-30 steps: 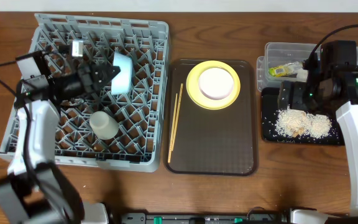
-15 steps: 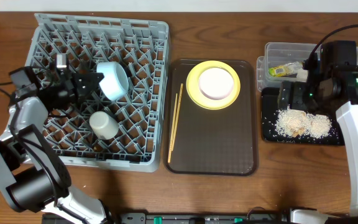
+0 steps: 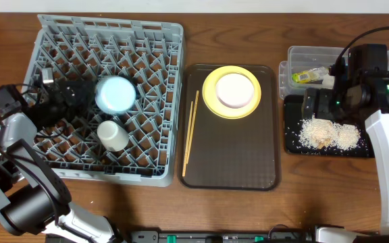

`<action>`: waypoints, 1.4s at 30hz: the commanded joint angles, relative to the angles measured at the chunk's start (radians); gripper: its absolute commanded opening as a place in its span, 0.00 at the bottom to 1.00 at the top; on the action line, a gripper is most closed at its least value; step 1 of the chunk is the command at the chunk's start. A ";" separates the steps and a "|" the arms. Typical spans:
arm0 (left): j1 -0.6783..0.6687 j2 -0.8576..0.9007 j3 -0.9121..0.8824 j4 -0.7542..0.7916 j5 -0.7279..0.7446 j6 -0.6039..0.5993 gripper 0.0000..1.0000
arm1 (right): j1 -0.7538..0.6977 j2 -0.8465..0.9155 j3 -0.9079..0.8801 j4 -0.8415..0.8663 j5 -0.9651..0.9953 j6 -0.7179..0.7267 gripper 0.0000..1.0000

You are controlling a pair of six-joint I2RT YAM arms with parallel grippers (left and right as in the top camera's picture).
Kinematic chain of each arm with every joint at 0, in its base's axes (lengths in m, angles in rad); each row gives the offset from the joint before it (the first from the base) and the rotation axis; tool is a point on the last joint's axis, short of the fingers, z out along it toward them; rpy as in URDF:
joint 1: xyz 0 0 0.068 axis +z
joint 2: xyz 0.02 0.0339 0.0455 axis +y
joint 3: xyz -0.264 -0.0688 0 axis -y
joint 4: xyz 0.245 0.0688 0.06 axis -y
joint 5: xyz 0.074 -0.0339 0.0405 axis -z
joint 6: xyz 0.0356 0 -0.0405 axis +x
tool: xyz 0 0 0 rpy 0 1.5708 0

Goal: Sort waste into correct bins and load items into the dishwasher

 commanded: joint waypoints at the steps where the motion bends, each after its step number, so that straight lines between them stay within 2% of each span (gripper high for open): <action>1: -0.001 0.006 0.011 -0.011 -0.063 0.009 0.74 | 0.001 -0.004 0.015 -0.006 0.011 0.010 0.99; 8: -0.007 -0.105 0.011 -0.010 -0.067 0.008 0.83 | 0.001 -0.004 0.015 -0.006 0.011 0.010 0.99; 10: -0.021 -0.180 0.011 -0.027 -0.123 0.008 0.84 | 0.001 -0.004 0.015 -0.006 0.012 0.010 0.99; 13: -0.063 -0.295 0.011 -0.079 -0.277 0.009 0.87 | -0.001 -0.004 0.015 -0.006 0.025 0.011 0.99; 16: -0.149 -0.418 0.011 -0.142 -0.499 0.008 0.89 | -0.002 -0.004 0.015 -0.006 0.058 0.012 0.99; 17: -0.222 -0.480 0.011 -0.171 -0.629 0.008 0.89 | -0.003 -0.004 0.015 -0.007 0.076 0.012 0.98; 23: -0.521 -0.594 0.019 -0.203 -0.952 0.007 0.90 | -0.029 -0.004 0.015 -0.013 0.148 0.064 0.99; 27: -0.716 -0.563 0.110 -0.269 -1.112 0.009 0.91 | -0.053 -0.004 0.015 -0.021 0.145 0.063 0.99; 33: -0.926 -0.423 0.328 -0.358 -1.307 0.016 0.91 | -0.062 -0.004 0.015 -0.026 0.145 0.063 0.99; 37: -1.018 -0.301 0.420 -0.348 -1.327 0.056 0.91 | -0.062 -0.004 0.015 -0.025 0.145 0.063 0.99; 42: -1.131 -0.151 0.433 -0.204 -1.326 0.195 0.91 | -0.062 -0.004 0.015 -0.026 0.145 0.063 0.99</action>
